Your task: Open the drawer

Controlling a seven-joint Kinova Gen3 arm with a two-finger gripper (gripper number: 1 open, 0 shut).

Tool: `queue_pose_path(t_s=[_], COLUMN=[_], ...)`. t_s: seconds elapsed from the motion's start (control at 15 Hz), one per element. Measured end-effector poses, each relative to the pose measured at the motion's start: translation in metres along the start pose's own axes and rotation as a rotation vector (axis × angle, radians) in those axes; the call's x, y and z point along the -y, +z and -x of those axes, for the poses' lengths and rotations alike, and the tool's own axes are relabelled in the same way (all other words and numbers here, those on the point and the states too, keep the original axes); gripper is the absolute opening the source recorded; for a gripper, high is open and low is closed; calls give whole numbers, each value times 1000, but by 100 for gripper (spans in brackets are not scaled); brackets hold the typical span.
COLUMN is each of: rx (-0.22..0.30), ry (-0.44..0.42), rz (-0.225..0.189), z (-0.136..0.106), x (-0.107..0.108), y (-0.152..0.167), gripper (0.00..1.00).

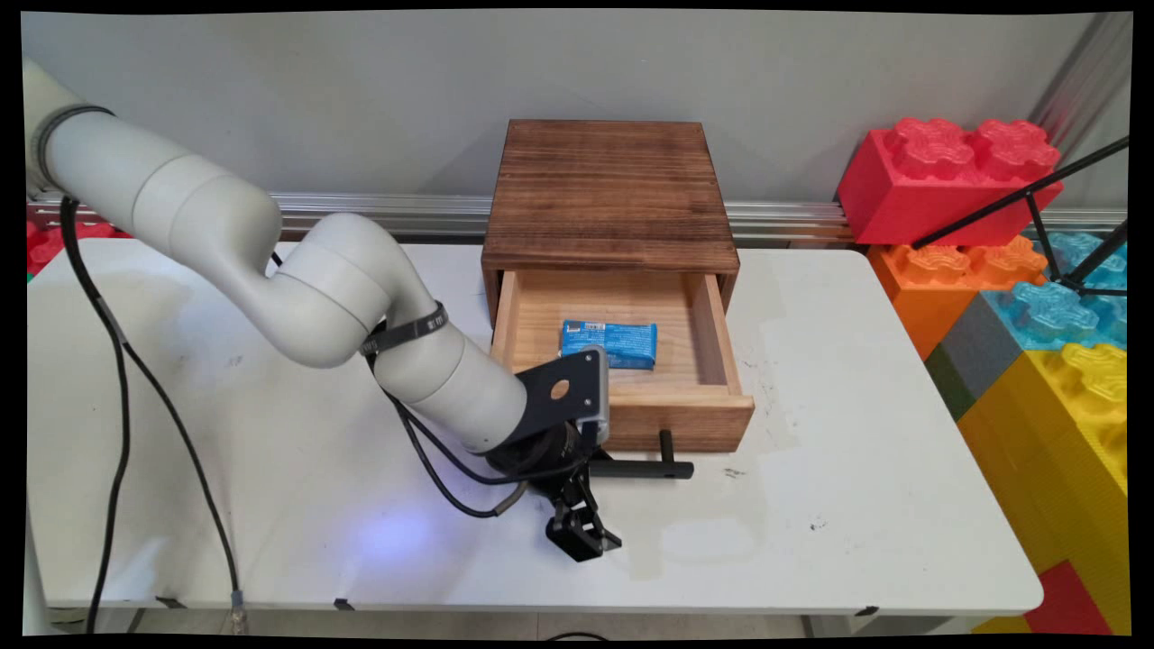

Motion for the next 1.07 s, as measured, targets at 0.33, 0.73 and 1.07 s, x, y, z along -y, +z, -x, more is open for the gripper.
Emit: queue_pose_path(t_s=[0.33, 0.73, 1.07], rx=[-8, -12, -11], ry=[-1, -4, -9], rz=[14, 29, 38], z=[-2, -5, -6], x=[-16, -30, -39], y=[2, 1, 0], gripper=[100, 100, 100])
